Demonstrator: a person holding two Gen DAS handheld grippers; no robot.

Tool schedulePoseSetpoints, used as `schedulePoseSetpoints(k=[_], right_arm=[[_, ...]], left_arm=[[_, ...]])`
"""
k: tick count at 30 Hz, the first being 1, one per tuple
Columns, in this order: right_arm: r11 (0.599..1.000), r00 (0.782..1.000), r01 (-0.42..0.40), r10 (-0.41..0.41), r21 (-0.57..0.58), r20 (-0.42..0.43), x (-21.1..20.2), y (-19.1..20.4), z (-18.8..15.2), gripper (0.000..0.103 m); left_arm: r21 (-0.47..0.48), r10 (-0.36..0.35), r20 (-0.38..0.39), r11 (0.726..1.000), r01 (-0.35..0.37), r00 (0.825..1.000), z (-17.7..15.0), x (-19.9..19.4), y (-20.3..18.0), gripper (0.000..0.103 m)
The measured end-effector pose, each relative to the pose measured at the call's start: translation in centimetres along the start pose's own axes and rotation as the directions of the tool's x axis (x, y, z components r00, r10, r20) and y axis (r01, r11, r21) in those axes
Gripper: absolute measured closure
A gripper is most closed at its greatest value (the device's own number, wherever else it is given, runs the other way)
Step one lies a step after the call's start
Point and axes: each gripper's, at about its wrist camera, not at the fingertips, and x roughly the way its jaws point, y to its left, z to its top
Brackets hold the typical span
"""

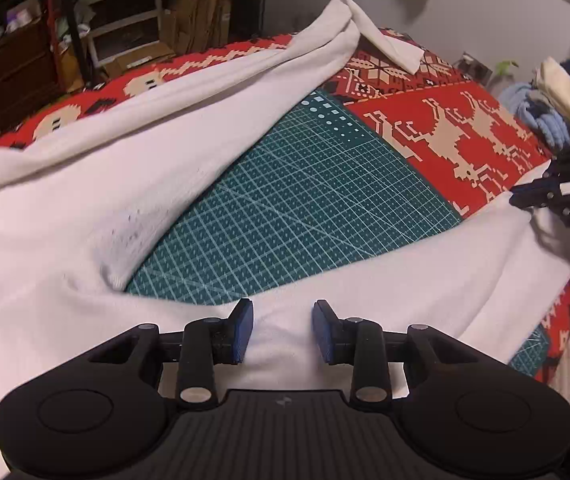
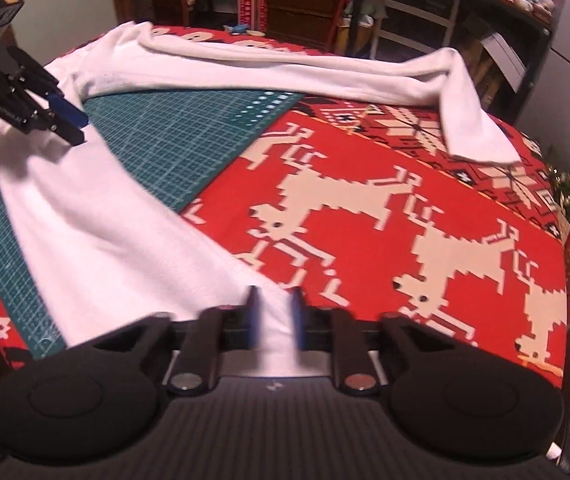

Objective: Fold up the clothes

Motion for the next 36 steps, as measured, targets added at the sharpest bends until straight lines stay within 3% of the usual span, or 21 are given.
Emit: schedulePoseSetpoints(k=[4, 12, 17, 19, 21, 24, 26, 29, 36], right_arm=[[0.993, 0.995, 0.099, -0.097, -0.061, 0.024, -0.1, 1.3, 0.6, 0.101], [0.963, 0.950, 0.258, -0.267, 0.075, 0.161, -0.6, -2.7, 5.3, 0.101], [0.950, 0.952, 0.292, -0.300, 0.108, 0.061, 3.2, -4.2, 6.1, 0.098], [0.948, 0.956, 0.273, -0.285, 0.161, 0.061, 3.4, -4.5, 5.8, 0.092], [0.944, 0.961, 0.225, -0.256, 0.241, 0.106, 2.2, -4.6, 5.4, 0.065], [0.932, 0.959, 0.180, -0.237, 0.316, 0.154, 0.0, -4.0, 4.8, 0.060], [0.925, 0.960, 0.160, -0.227, 0.343, 0.162, -1.0, -2.9, 4.4, 0.047], [0.919, 0.967, 0.122, -0.195, 0.374, 0.162, -1.2, -0.6, 3.7, 0.014], [0.899, 0.978, 0.055, -0.136, 0.435, 0.159, -1.5, 4.5, 2.3, 0.000]], left_arm=[[-0.049, 0.016, 0.044, 0.999, -0.014, 0.999, 0.3, -1.3, 0.7, 0.070], [-0.148, 0.055, 0.128, 0.988, -0.036, 0.990, 0.9, -4.0, 2.0, 0.070], [-0.243, 0.095, 0.141, 0.968, -0.059, 0.985, -0.8, -5.9, 4.0, 0.068], [-0.287, 0.113, 0.138, 0.955, -0.070, 0.984, -1.9, -6.8, 5.0, 0.068], [-0.330, 0.132, 0.135, 0.940, -0.081, 0.982, -3.0, -7.6, 6.1, 0.067], [-0.397, 0.146, 0.129, 0.914, -0.084, 0.981, -4.9, -8.7, 7.2, 0.055], [-0.429, 0.164, 0.124, 0.898, -0.096, 0.979, -6.0, -9.2, 7.4, 0.039], [-0.469, 0.192, 0.132, 0.877, -0.109, 0.972, -7.7, -9.0, 7.1, 0.021], [-0.430, 0.225, 0.066, 0.886, -0.175, 0.972, -9.0, -6.0, 4.2, 0.012]])
